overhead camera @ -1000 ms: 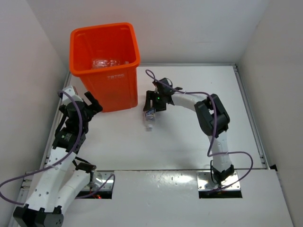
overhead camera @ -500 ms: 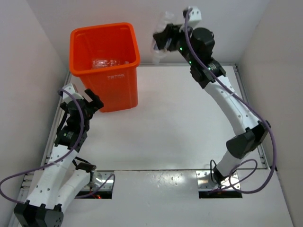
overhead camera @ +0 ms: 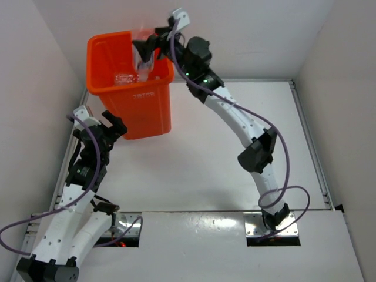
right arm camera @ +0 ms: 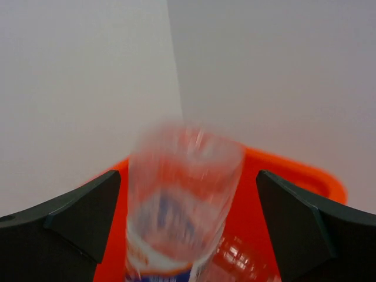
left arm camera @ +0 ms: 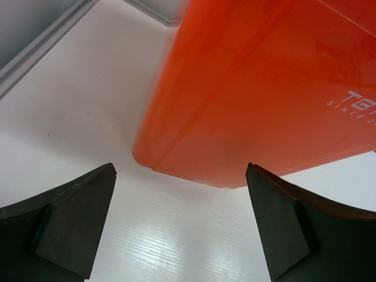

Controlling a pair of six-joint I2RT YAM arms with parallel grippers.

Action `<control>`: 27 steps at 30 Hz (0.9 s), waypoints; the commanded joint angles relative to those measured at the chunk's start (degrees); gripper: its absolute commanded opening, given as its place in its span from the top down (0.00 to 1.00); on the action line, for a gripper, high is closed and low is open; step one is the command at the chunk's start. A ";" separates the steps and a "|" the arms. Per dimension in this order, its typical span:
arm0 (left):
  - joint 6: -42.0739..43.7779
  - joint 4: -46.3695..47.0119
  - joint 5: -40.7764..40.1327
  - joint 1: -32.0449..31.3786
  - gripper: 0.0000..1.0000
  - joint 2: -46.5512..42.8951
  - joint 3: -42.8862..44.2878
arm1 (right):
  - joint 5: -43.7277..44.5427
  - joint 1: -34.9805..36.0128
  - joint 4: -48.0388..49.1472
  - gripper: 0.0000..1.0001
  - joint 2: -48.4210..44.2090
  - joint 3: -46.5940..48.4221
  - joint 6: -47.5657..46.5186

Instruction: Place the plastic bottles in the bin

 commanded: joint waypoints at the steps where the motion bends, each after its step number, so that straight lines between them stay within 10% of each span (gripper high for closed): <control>1: -0.64 1.03 -0.32 0.66 0.00 -1.20 0.14 | 0.48 0.11 3.95 0.00 0.04 1.49 -0.24; 9: -0.11 1.11 -1.46 0.66 0.00 -0.43 -0.47 | 14.00 -6.55 6.39 0.00 -14.44 -7.79 -9.73; 16: -0.11 3.84 -0.41 0.66 0.00 1.95 -2.92 | 4.98 -15.36 -23.15 0.00 -37.29 -48.56 -16.96; 27: -3.01 1.47 -6.30 1.18 0.00 4.67 -6.00 | 24.81 -11.68 -28.38 0.00 -58.66 -84.35 -16.50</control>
